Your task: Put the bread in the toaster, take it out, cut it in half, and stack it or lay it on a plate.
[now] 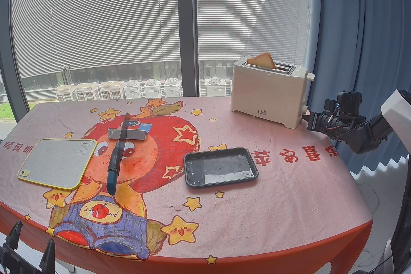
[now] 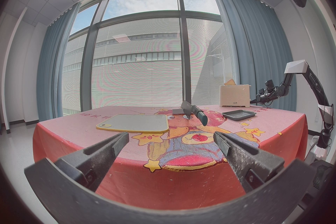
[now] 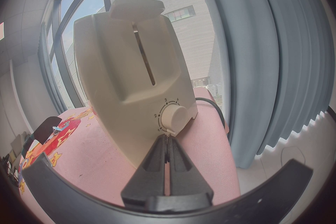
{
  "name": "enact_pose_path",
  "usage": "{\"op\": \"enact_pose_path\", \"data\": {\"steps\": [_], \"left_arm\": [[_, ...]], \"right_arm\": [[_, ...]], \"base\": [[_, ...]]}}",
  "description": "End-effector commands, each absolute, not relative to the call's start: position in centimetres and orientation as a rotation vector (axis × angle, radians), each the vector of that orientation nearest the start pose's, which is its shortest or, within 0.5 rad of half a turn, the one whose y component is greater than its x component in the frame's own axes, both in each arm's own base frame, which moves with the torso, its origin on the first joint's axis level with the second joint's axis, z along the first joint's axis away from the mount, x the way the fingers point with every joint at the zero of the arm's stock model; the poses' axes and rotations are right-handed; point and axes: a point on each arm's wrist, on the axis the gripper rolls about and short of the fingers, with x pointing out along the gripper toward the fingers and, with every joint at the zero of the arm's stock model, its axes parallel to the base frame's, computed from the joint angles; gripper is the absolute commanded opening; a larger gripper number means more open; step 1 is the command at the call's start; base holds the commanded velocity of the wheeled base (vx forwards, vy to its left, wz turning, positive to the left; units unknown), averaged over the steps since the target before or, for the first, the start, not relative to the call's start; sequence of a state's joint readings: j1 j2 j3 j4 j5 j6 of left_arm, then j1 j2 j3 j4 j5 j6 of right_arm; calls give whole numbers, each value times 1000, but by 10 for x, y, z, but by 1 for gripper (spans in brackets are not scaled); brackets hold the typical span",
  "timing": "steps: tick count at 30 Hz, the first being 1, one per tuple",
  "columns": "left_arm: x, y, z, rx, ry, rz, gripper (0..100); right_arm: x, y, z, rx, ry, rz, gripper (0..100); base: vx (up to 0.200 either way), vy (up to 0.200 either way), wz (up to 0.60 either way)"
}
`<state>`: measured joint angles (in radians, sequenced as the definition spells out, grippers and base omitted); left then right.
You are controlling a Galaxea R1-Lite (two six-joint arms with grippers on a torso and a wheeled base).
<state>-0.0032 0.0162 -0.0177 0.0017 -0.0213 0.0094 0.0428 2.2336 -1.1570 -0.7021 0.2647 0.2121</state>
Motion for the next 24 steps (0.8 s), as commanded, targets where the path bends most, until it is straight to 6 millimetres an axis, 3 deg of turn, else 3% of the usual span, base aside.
{"op": "enact_pose_path", "data": {"steps": [1,11,24], "left_arm": [[-23,0,75,9,1,-25,100],[-23,0,75,9,1,-25,100],[-23,0,75,9,1,-25,100]], "right_arm": [[426,25,84,237,400,269,0],[421,28,81,225,408,269,0],[381,37,132,193,329,284,0]], "base": [[0,0,0],[0,0,0],[0,0,0]]}}
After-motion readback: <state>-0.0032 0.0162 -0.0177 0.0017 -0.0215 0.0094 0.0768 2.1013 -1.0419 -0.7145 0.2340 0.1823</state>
